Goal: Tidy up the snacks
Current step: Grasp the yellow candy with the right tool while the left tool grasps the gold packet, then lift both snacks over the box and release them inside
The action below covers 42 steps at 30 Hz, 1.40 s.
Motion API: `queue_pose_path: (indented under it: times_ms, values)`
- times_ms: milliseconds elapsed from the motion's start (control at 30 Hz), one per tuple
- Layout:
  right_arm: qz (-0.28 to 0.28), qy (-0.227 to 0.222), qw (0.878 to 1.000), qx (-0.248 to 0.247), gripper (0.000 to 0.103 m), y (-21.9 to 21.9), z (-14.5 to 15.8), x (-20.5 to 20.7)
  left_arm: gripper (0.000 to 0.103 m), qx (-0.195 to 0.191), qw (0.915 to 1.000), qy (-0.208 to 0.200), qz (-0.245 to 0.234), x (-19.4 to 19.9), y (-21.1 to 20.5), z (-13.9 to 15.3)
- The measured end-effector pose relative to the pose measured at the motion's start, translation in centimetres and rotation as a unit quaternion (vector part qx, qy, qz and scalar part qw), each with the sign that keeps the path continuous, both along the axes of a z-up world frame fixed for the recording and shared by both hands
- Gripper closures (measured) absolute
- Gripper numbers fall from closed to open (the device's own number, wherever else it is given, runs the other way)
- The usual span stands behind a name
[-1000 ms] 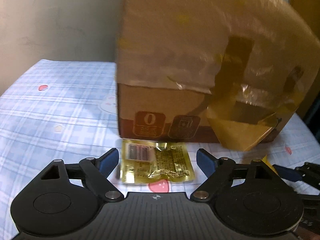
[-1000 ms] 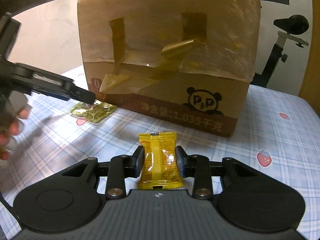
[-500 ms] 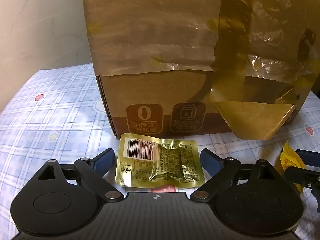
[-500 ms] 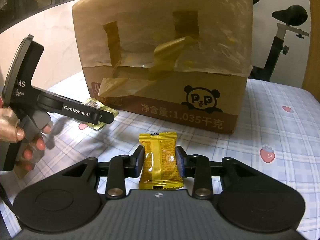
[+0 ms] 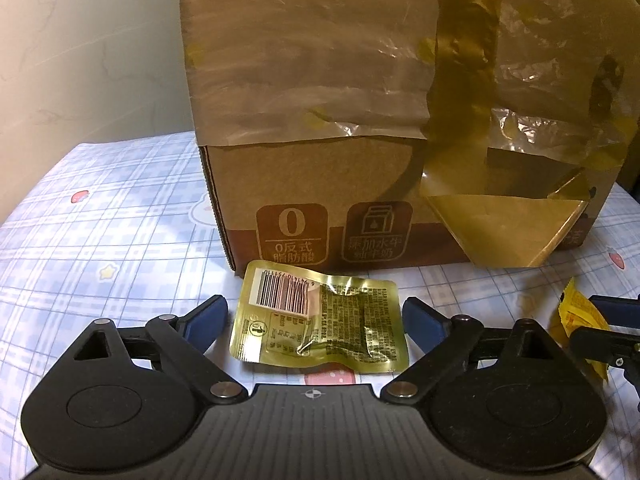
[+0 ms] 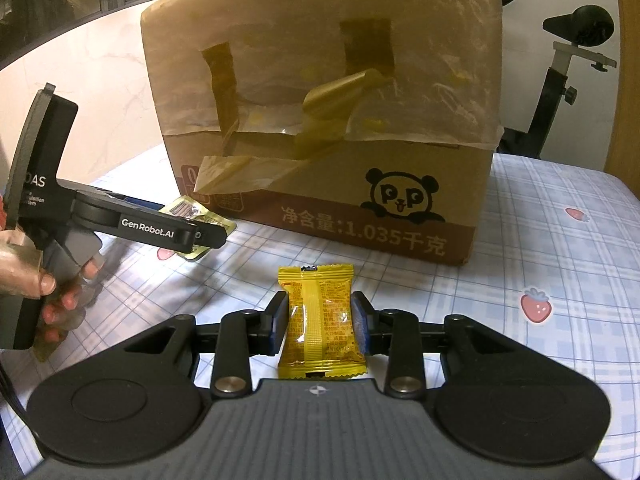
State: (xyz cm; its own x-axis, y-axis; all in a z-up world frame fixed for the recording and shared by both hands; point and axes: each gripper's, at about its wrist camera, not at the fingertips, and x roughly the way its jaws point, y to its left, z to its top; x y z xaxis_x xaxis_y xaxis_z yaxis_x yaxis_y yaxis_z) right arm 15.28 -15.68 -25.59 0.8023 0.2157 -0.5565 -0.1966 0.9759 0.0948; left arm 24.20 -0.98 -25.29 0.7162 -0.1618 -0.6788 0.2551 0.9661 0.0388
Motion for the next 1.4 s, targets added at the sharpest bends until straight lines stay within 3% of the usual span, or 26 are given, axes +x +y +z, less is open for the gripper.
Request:
queue_pose_path:
  times_ms: [100,433,600,667,800,933,1033,1400]
  values:
    - [0.000,0.001,1.000,0.000,0.067,0.0,-0.1,0.1,0.016,-0.001,0.9999,-0.007,0.008,-0.4,0.2,0.0]
    - [0.001,0.006,1.000,-0.002,0.067,0.3,-0.3,0.3,0.022,-0.013,0.9998,-0.012,0.013,-0.6,1.0,0.0]
    - [0.001,0.006,1.000,-0.001,0.067,0.3,-0.4,0.4,0.043,-0.013,0.9995,-0.018,0.023,-0.8,1.6,0.1]
    - [0.001,0.007,1.000,-0.001,0.067,0.3,-0.4,0.4,0.058,-0.020,0.9994,-0.019,0.023,-0.9,1.9,0.2]
    - [0.002,0.007,1.000,0.001,0.067,0.3,-0.5,0.5,0.066,-0.023,0.9995,-0.015,0.013,-0.9,2.2,0.4]
    - [0.002,0.008,1.000,0.004,0.067,0.3,-0.5,0.5,0.086,-0.025,0.9997,-0.004,-0.004,-0.9,2.2,1.1]
    - [0.001,0.008,1.000,0.007,0.067,0.2,-0.5,0.5,0.088,-0.011,0.9998,-0.015,-0.009,-1.2,2.2,1.6]
    - [-0.001,0.006,1.000,0.008,0.067,0.2,-0.4,0.4,0.092,-0.034,0.9984,-0.036,-0.026,-3.5,2.4,3.9]
